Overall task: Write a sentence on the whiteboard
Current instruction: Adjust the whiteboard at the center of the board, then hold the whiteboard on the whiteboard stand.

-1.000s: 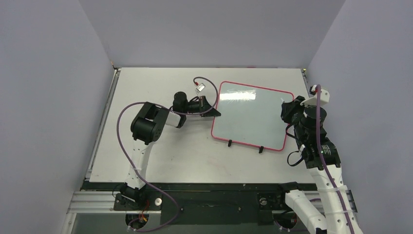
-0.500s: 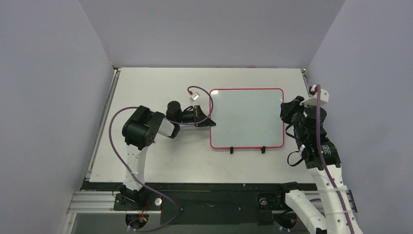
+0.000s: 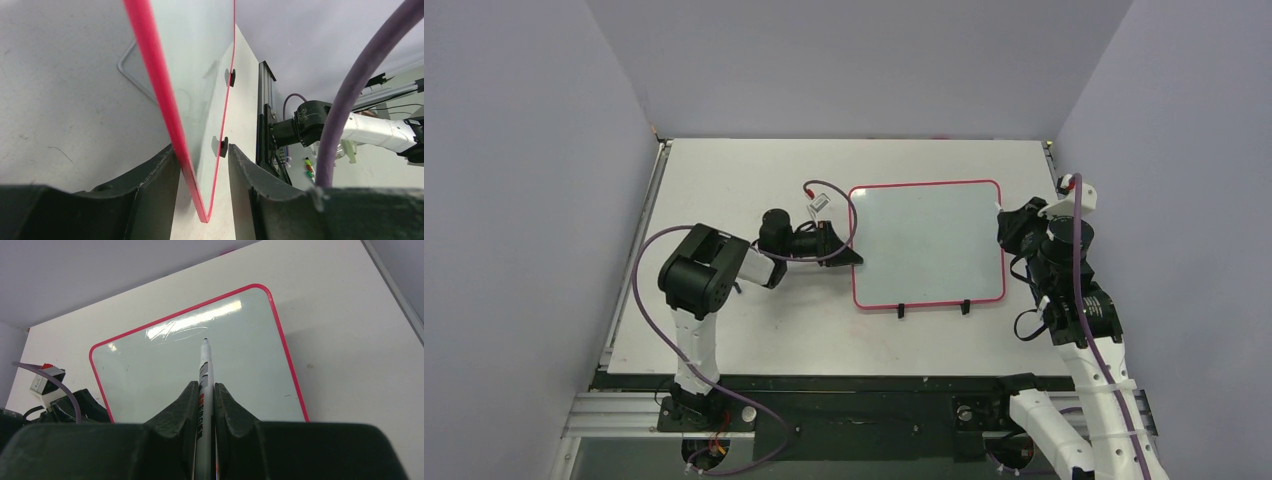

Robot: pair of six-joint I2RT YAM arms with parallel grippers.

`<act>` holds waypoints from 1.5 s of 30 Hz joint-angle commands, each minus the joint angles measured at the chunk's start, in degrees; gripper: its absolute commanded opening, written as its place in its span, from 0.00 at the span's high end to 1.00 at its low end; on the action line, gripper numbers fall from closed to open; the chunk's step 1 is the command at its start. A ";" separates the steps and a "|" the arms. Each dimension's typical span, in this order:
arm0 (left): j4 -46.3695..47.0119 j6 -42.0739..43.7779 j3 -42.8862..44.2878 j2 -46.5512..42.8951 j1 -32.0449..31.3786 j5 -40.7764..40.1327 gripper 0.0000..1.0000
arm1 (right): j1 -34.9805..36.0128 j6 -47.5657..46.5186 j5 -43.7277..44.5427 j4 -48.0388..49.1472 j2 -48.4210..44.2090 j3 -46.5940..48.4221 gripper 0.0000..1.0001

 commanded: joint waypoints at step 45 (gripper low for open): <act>-70.28 27.86 76.26 22.77 2.06 10.65 0.51 | -0.54 -1.16 -10.41 -0.95 8.58 6.18 1.00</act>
